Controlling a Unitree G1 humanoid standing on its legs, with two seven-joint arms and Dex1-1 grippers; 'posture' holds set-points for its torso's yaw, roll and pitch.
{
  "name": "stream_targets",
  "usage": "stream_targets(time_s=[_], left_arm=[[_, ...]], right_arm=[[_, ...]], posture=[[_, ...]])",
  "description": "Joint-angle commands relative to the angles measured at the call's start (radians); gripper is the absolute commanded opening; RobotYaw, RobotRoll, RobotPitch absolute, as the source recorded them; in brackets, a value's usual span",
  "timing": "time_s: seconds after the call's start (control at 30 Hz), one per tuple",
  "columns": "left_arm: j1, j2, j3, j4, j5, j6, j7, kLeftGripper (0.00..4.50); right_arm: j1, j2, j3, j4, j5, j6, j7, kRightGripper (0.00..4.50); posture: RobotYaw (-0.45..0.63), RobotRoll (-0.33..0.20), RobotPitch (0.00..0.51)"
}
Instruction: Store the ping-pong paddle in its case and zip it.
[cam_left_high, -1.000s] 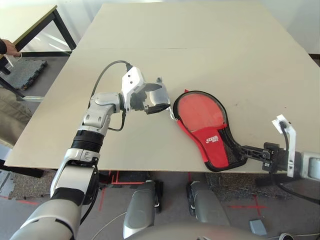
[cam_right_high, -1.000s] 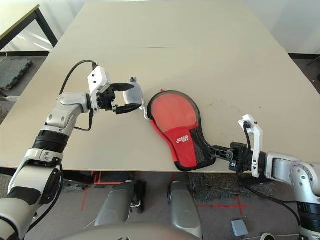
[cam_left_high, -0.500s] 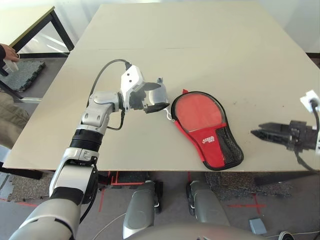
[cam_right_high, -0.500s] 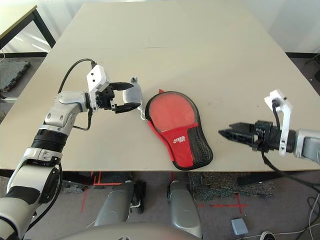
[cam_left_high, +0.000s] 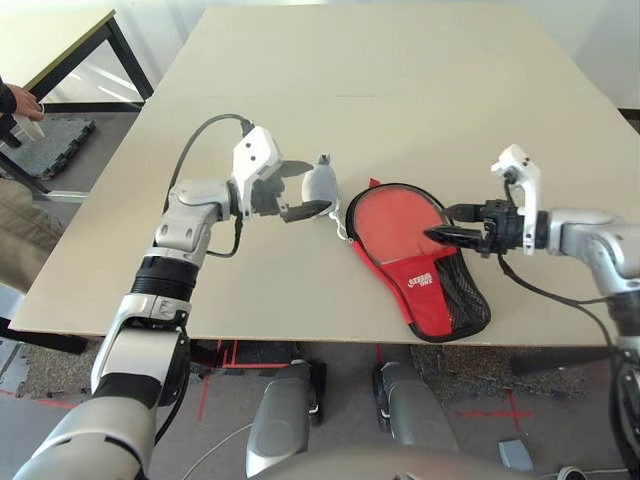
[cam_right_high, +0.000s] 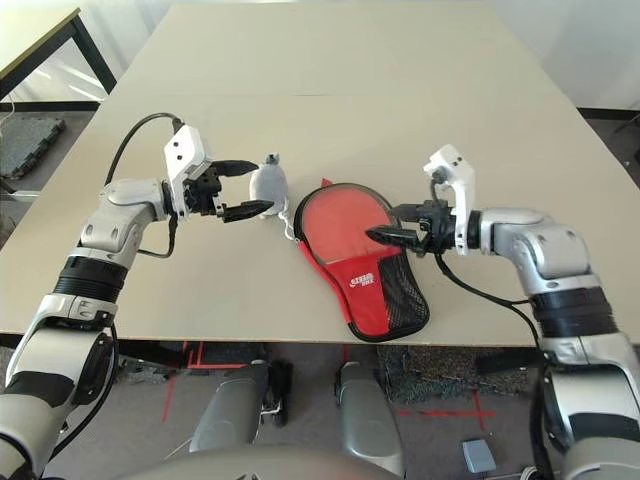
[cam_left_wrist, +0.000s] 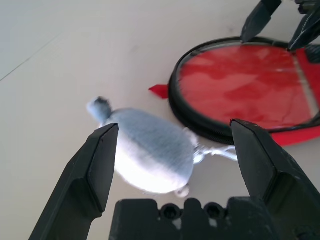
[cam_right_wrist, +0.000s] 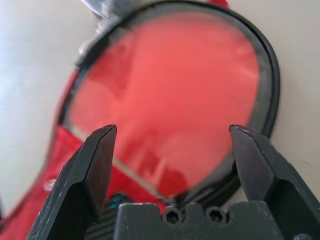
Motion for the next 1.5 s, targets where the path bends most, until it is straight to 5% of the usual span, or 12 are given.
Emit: stream_targets(time_s=[0.03, 0.4, 0.83, 0.93, 1.27, 1.5], left_arm=[[0.011, 0.013, 0.002, 0.0, 0.011, 0.016, 0.015, 4.5], [0.004, 0.003, -0.008, 0.019, 0.023, 0.04, 0.064, 4.5], [-0.134, -0.084, -0.091, 0.273, 0.171, -0.041, 0.17, 4.5], [-0.167, -0.098, -0.108, 0.332, 0.207, -0.073, 0.198, 3.89], [-0.256, -0.111, -0.129, 0.484, 0.281, -0.192, 0.228, 0.32], [-0.351, -0.145, -0.133, 0.614, 0.326, -0.271, 0.282, 0.09]], right_arm=[[0.001, 0.01, 0.029, 0.025, -0.037, -0.026, 0.024, 4.47], [0.048, 0.013, 0.072, 0.008, -0.113, -0.061, 0.059, 4.47], [0.083, 0.038, 0.068, -0.05, -0.118, -0.044, 0.048, 4.47], [0.086, 0.041, 0.065, -0.054, -0.119, -0.044, 0.045, 4.5], [0.1, 0.056, 0.061, -0.067, -0.127, -0.043, 0.028, 4.5], [0.108, 0.064, 0.07, -0.057, -0.153, -0.051, 0.004, 4.5]], posture=[[0.05, 0.0, 0.135], [0.05, 0.0, 0.154], [0.03, 0.0, 0.167], [0.03, 0.0, 0.167], [0.02, 0.0, 0.165], [0.01, 0.0, 0.165]])
